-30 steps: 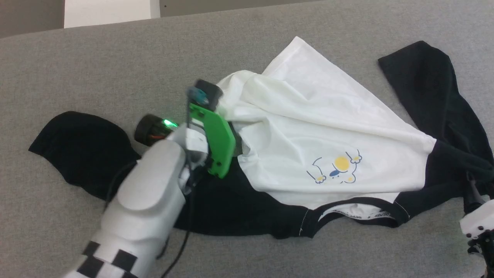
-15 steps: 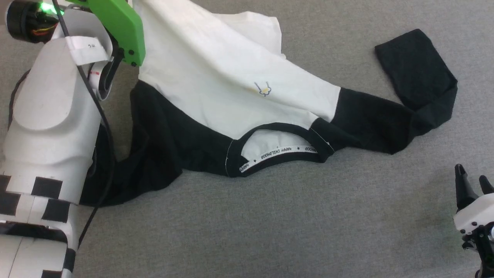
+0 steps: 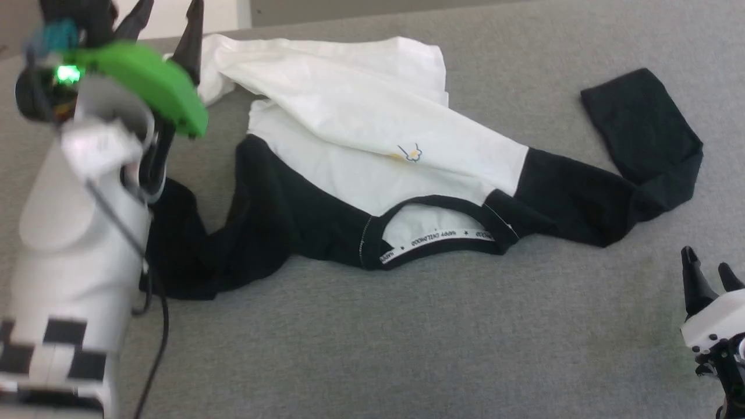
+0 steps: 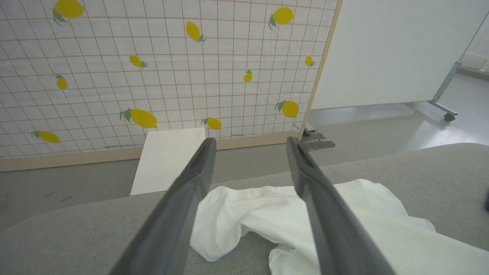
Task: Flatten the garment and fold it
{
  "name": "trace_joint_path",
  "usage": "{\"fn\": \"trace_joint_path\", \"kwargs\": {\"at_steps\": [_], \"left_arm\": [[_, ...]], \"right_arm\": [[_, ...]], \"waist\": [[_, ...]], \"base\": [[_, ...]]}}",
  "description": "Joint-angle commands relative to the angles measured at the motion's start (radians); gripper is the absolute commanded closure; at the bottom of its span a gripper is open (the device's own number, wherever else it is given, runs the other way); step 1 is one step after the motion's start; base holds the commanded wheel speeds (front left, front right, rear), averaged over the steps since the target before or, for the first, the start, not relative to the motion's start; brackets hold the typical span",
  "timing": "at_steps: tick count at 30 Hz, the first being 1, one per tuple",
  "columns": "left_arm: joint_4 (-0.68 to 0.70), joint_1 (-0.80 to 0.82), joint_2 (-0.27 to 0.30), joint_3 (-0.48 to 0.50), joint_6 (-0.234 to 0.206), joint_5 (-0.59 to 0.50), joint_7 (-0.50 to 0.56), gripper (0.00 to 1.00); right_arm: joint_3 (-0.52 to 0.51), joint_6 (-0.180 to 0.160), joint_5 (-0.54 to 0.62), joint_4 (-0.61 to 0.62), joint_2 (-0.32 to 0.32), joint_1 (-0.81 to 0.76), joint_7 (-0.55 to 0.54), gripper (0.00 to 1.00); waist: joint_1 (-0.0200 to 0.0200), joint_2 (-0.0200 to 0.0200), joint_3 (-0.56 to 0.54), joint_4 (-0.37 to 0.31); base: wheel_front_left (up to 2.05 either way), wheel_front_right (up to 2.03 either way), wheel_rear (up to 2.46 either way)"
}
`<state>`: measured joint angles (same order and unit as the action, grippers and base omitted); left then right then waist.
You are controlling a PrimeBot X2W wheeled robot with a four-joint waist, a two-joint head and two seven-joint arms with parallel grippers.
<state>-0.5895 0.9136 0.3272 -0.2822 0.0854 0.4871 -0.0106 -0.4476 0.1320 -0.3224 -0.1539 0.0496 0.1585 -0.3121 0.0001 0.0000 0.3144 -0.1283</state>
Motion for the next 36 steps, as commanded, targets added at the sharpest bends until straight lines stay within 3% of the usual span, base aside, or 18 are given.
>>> {"fn": "trace_joint_path", "kwargs": {"at_steps": [1, 7, 12, 18, 23, 35, 36], "left_arm": [[0.037, -0.072, 0.013, 0.019, -0.016, 0.012, -0.051, 0.00], [0.259, -0.362, 0.005, 0.100, -0.085, 0.040, -0.224, 0.00], [0.429, -0.621, -0.023, 0.154, -0.154, 0.020, -0.248, 0.00], [0.516, -0.850, -0.110, 0.183, -0.203, 0.010, -0.251, 0.00], [0.537, -0.914, -0.162, 0.191, -0.192, -0.001, -0.251, 0.00], [0.497, -0.867, -0.185, 0.190, -0.124, -0.042, -0.251, 0.00], [0.493, -0.864, -0.186, 0.191, -0.121, -0.043, -0.251, 0.00]], "right_arm": [[0.002, -0.001, 0.005, 0.008, 0.001, -0.021, -0.009, 0.00], [0.020, -0.001, 0.006, 0.016, 0.001, -0.046, -0.046, 0.00], [0.041, -0.001, 0.025, 0.031, 0.001, -0.072, -0.091, 0.00], [0.084, -0.001, 0.036, 0.038, 0.001, -0.090, -0.169, 0.00], [0.089, -0.001, 0.086, 0.025, 0.001, -0.029, -0.236, 0.00], [0.081, -0.001, 0.230, -0.119, 0.001, 0.152, -0.390, 0.00], [0.079, -0.001, 0.233, -0.129, 0.001, 0.156, -0.399, 0.13]], "waist": [[-0.0001, 0.0000, -0.048, 0.044], [-0.0001, 0.0000, -0.109, 0.082], [-0.0001, 0.0000, -0.143, 0.101], [-0.0001, 0.0000, -0.167, 0.111], [-0.0001, 0.0000, -0.158, 0.121], [-0.0001, 0.0000, -0.112, 0.152], [-0.0001, 0.0000, -0.110, 0.154]], "base": [[0.00, 0.00, 0.00], [0.00, 0.00, 0.00], [0.00, 0.00, 0.00], [0.00, 0.00, 0.00], [0.00, 0.00, 0.00], [0.00, 0.00, 0.00], [0.00, 0.00, 0.00]]}}
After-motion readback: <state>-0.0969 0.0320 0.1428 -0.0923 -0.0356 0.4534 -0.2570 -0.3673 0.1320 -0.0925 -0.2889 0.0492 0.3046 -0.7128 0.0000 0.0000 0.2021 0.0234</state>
